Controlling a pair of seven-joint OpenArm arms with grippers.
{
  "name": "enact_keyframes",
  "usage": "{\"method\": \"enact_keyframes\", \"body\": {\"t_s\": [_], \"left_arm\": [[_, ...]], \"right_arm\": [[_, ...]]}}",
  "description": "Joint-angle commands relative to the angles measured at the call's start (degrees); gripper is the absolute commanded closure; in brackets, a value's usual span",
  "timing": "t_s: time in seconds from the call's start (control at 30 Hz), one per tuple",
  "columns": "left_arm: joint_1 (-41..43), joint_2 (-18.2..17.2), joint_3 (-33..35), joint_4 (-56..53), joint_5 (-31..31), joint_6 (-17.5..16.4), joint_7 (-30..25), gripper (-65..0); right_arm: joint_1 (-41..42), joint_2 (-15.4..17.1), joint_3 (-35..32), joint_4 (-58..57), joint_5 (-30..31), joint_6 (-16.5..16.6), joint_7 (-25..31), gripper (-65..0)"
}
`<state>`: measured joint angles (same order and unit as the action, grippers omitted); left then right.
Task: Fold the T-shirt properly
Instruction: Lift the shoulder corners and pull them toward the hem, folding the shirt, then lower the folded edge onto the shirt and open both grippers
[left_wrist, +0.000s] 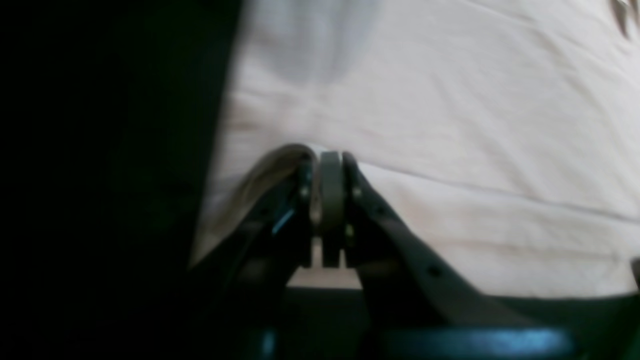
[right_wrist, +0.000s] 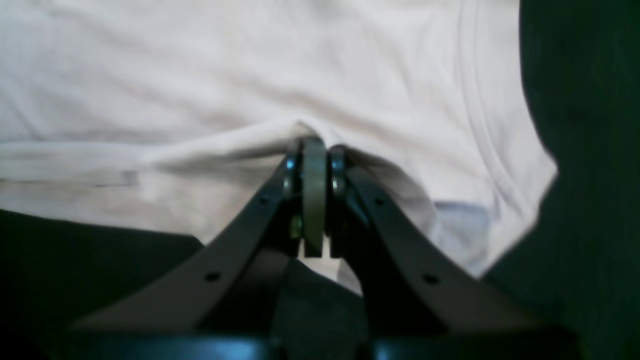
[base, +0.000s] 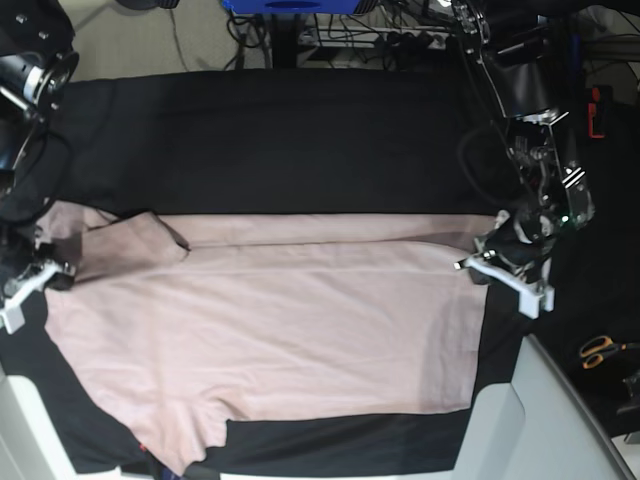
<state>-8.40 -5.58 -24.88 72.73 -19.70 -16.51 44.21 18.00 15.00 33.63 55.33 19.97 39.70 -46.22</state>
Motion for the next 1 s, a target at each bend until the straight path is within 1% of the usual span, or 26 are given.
{"method": "enact_keyframes", "body": {"t_s": [0.0,0.1,0.27,0.33,0.37,0.5,0.57,0.7,0.77,0.83,0.97], "left_arm": [[-1.66,-0.7,0.58,0.28,-0.47,-0.32,-1.17,0.0],[-2.98,-0.7,2.33,-1.48,-0.47,-0.32,-1.26,0.0],[-3.51,-0.7,2.69,-2.79,-0.47,-0.32,-4.78,0.0],[-3.77,-0.79,2.69,-4.2,-0.47,-0.32,-4.86,0.0],[-3.95,-1.4,2.6,-5.08,-0.38,-0.32,-5.04,0.0],[-4.91,-1.58,2.69,-9.04,-0.38,-0.32,-7.77,0.0],[-5.09,-1.84,2.69,-10.71,-0.38,-0.32,-9.08,0.0],[-5.71,-3.34,6.99,-13.26,-0.47,-0.32,-11.55,0.0],[-5.97,-3.43,7.87,-13.96,-0.47,-0.32,-12.86,0.0],[-6.85,-3.43,8.05,-14.14,-0.47,-0.32,-12.95,0.0],[-7.46,-3.51,7.96,-14.22,-0.47,-0.32,-13.04,0.0]], "right_arm": [[2.26,1.21,0.0,-0.34,0.82,0.3,1.25,-0.5],[3.58,1.39,-0.18,-4.03,0.74,0.3,3.36,-0.5],[4.55,1.48,-7.3,-6.32,0.82,0.3,7.93,-0.5],[4.55,1.48,-8.88,-6.41,0.82,0.3,9.43,-0.5],[4.64,1.39,-9.5,-6.41,0.82,0.3,9.95,-0.5],[5.78,1.39,-11.52,-7.46,0.82,0.3,11.18,-0.5],[7.19,1.39,-12.84,-9.84,0.82,0.3,12.94,-0.5],[9.12,1.48,-15.56,-14.32,0.82,0.3,16.19,-0.5],[9.74,1.48,-17.32,-14.94,0.82,0.3,17.6,-0.5],[10.09,1.48,-18.37,-14.94,0.82,0.3,17.86,-0.5],[10.88,1.21,-18.46,-14.94,0.82,0.3,17.95,-0.5]]}}
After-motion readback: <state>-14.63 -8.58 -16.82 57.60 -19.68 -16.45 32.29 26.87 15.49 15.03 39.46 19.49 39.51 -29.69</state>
